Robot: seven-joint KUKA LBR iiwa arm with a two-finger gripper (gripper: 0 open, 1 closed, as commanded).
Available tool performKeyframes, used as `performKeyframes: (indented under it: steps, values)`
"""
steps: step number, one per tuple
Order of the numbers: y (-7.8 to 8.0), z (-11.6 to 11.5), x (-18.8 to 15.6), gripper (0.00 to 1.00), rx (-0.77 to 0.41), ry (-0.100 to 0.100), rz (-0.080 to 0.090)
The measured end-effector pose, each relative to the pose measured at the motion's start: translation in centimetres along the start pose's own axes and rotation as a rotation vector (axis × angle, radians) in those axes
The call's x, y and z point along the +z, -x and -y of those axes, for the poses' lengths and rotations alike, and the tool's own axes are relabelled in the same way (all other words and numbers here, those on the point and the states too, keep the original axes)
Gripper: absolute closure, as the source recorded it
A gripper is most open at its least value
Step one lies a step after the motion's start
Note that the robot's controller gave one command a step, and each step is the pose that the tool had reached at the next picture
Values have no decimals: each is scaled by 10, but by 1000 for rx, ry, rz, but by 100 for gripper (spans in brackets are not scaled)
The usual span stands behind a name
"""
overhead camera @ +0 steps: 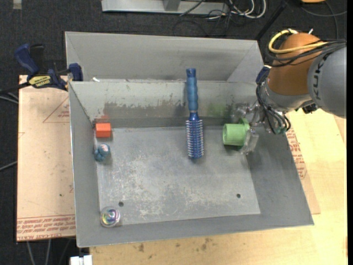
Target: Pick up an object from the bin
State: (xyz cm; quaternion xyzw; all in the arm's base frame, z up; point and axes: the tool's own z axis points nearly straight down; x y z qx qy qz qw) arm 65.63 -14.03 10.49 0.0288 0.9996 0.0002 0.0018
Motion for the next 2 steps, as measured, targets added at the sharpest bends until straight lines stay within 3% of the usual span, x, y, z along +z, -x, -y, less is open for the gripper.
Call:
performKeyframes:
  steps: [1, 2]
  values:
    - [0, -1, 0, 100, -1, 0, 0]
    - [-24, -3, -129, 100, 4, -1, 8]
